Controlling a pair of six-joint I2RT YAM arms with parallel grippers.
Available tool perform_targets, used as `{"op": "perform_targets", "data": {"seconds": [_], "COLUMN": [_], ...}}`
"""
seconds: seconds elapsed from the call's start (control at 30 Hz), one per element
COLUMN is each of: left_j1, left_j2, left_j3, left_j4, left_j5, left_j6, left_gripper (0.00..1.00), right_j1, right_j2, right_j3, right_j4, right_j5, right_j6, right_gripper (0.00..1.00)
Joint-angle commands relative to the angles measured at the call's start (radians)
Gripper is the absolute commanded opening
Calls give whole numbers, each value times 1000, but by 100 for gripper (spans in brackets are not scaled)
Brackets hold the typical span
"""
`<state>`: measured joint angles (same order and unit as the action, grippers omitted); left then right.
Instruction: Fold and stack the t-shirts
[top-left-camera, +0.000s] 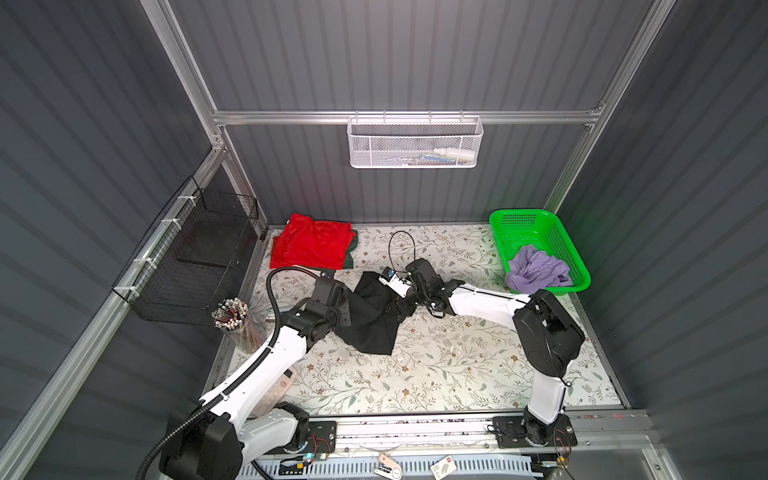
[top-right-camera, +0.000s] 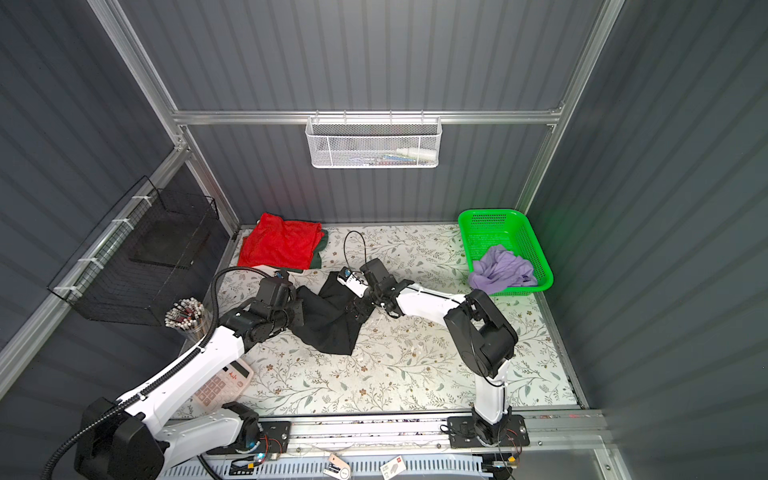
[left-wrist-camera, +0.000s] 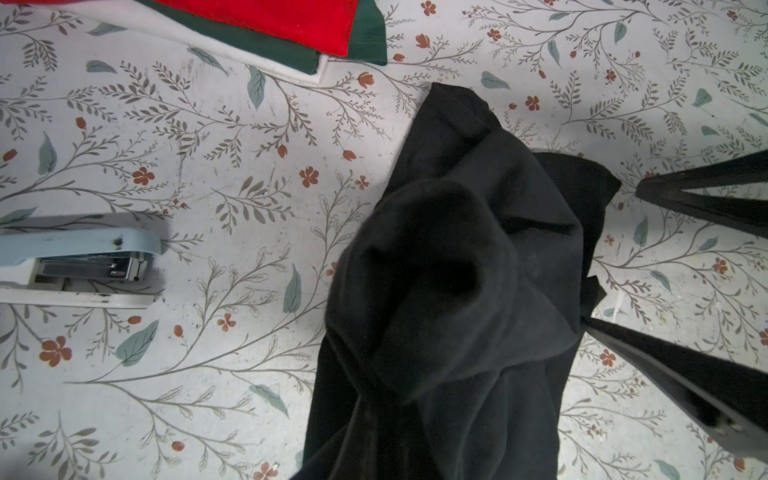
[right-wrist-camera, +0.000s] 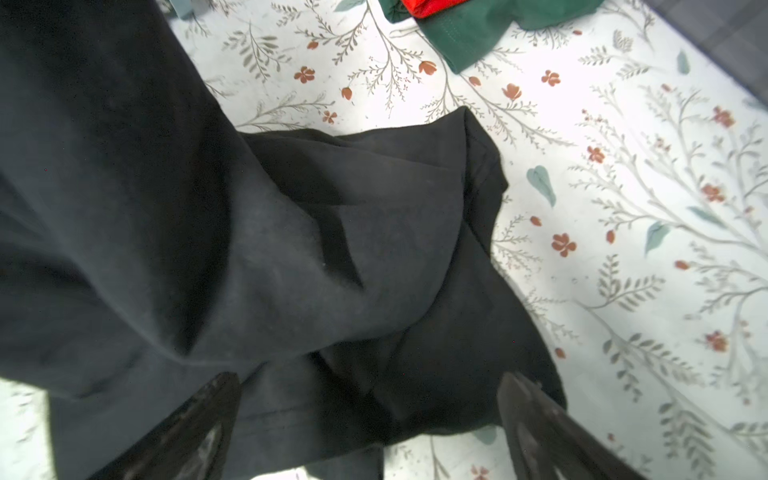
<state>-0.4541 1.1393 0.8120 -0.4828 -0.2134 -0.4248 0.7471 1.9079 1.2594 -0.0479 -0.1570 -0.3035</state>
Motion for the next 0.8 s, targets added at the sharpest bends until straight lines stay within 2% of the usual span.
{"op": "perform_targets", "data": {"seconds": [0.0, 0.13, 0.33, 0.53, 0.77], "left_j1": [11, 15, 20, 24, 29], "left_j2": [1, -2, -12, -46, -41], "left_j3": [35, 38, 42, 16, 14], "left_j4": [-4, -4, -17, -6, 8], "left_j5": [-2, -6, -3, -2, 3], "left_j6": [23, 24, 28, 36, 43], "left_gripper": [0, 0, 0, 0, 0], "right_j1": [30, 64, 83, 80, 63], "right_j2": [46, 51, 25, 109, 157], "right_j3": [51, 41, -13, 106, 157], "right_j4": [-19, -20, 34, 12, 26], "right_j5": [90, 124, 107, 147, 44], "right_j6": [-105, -158, -156, -181, -188], "right_gripper": [99, 99, 99, 99, 96]}}
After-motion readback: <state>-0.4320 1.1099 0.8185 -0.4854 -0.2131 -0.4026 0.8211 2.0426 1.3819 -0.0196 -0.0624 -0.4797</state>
